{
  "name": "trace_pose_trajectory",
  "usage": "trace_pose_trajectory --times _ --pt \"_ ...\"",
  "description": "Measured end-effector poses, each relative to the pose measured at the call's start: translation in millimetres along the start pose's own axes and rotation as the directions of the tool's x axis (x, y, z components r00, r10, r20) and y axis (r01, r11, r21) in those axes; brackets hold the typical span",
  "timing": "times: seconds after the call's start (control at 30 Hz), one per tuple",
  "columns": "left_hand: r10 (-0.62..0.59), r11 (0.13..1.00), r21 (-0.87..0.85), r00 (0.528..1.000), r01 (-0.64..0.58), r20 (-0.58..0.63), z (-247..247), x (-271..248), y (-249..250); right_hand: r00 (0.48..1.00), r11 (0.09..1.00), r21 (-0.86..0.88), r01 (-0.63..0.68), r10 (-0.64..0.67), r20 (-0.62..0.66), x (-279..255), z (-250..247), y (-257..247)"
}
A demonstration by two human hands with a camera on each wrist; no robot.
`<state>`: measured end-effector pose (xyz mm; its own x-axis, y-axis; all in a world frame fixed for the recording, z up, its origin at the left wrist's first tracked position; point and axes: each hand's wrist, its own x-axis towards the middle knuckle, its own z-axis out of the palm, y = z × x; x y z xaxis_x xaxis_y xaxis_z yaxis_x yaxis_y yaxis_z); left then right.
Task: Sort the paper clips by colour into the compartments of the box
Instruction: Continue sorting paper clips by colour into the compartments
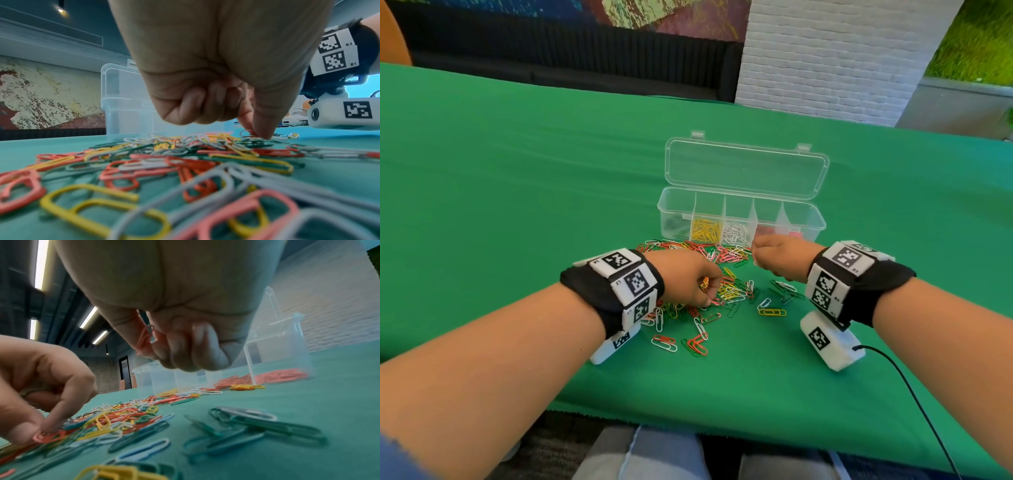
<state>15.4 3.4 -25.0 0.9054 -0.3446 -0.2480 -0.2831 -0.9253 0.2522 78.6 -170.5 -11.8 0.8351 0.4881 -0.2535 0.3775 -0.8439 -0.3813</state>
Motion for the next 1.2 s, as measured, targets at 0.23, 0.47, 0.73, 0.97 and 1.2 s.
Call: trace_pose_trajectory --times 0.23,0.47,0.73,0.97,1.2 --pt "-0.052 0.993 -0.103 0.998 0.048 -0.034 2 1 -2 0.998 0.992 0.117 -0.045 0.041 0.038 -1 4 7" --pt "-0.026 0.99 -0.14 0.992 0.008 -0.123 -1 -1 -1 0.998 0.985 0.166 -0.046 0.039 0.041 -6 10 8" --pt "-0.151 0.972 -0.194 0.984 0.132 -0.089 0 1 -1 0.976 0.983 -0.079 0.167 -0.154 0.154 -20 14 -12" --pt "-0.189 0.968 -0.18 0.98 0.174 -0.068 -1 3 -1 0.914 0.833 -0.384 0.397 -0.321 0.249 -24 25 -35" --pt "-0.196 0.959 -0.222 0.979 0.179 -0.056 -2 3 -2 0.884 0.69 -0.56 0.458 -0.423 0.201 -19 35 -47"
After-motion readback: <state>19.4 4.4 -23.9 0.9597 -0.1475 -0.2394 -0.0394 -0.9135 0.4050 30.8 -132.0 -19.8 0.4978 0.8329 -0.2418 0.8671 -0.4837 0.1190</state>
